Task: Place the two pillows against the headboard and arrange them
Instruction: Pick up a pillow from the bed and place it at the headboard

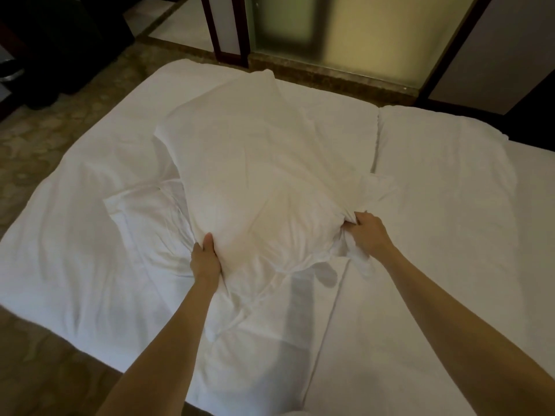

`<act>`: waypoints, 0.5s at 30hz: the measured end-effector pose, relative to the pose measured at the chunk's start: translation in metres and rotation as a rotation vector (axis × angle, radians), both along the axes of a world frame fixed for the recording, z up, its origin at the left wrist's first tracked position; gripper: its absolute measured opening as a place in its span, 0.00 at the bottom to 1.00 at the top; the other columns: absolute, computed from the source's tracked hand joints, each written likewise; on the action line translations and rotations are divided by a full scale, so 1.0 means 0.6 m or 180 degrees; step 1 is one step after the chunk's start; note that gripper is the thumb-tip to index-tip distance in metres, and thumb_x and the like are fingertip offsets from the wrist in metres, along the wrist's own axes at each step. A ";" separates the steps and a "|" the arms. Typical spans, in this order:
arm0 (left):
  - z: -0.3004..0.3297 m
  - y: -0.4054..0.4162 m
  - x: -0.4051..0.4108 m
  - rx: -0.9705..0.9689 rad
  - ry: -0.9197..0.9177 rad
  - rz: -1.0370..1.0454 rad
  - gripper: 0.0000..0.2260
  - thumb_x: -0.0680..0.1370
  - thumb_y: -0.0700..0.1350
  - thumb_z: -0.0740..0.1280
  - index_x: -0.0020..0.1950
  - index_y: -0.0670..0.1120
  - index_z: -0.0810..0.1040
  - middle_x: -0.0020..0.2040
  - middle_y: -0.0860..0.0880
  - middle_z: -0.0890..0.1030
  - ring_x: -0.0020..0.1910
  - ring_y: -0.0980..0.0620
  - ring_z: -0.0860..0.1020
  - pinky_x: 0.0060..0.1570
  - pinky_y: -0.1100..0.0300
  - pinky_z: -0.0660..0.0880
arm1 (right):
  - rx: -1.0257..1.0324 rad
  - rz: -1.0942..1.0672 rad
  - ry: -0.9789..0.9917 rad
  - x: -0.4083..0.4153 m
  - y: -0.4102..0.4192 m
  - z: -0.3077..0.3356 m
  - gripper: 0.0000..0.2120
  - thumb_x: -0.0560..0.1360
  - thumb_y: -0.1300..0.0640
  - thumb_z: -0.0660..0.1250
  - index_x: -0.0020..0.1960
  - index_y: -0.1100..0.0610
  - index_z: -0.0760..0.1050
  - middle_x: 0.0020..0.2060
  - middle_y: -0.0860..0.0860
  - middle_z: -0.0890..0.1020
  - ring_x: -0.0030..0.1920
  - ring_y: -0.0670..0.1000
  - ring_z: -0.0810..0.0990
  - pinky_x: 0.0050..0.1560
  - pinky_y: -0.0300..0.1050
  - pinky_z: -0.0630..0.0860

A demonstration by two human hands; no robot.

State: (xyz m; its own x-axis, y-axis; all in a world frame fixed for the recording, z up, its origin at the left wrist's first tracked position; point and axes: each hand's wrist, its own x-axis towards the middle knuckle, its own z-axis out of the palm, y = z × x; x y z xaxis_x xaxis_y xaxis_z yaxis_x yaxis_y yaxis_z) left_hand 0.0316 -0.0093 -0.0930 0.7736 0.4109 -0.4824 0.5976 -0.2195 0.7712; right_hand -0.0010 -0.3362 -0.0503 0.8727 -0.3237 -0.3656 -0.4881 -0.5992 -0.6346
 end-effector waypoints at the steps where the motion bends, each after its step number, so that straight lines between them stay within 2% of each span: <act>1: -0.001 -0.001 -0.018 0.0012 -0.0021 -0.0007 0.27 0.80 0.57 0.55 0.70 0.38 0.68 0.68 0.38 0.74 0.67 0.38 0.71 0.69 0.44 0.67 | 0.0001 -0.0014 -0.0009 -0.019 -0.002 0.000 0.13 0.75 0.56 0.63 0.32 0.48 0.70 0.30 0.49 0.75 0.37 0.55 0.74 0.39 0.45 0.66; 6: 0.002 -0.015 -0.102 0.0053 -0.0048 -0.0056 0.27 0.80 0.58 0.54 0.71 0.41 0.68 0.68 0.39 0.74 0.67 0.38 0.71 0.69 0.45 0.66 | 0.0131 -0.0020 0.0001 -0.104 -0.020 0.001 0.10 0.75 0.57 0.64 0.35 0.54 0.72 0.33 0.53 0.77 0.37 0.57 0.77 0.40 0.49 0.73; 12: 0.006 -0.027 -0.214 0.0153 0.0005 -0.0091 0.25 0.80 0.58 0.54 0.69 0.41 0.69 0.66 0.38 0.75 0.65 0.37 0.73 0.66 0.47 0.68 | 0.0277 0.0040 0.0148 -0.229 -0.039 -0.023 0.08 0.75 0.57 0.63 0.37 0.55 0.74 0.36 0.55 0.80 0.39 0.58 0.78 0.40 0.48 0.72; 15: 0.005 -0.024 -0.263 0.0194 0.0046 -0.0115 0.25 0.80 0.58 0.54 0.66 0.40 0.71 0.64 0.38 0.76 0.63 0.38 0.73 0.63 0.47 0.68 | 0.0363 0.0085 0.0293 -0.293 -0.042 -0.039 0.11 0.74 0.58 0.63 0.33 0.51 0.72 0.33 0.52 0.79 0.37 0.55 0.77 0.35 0.44 0.70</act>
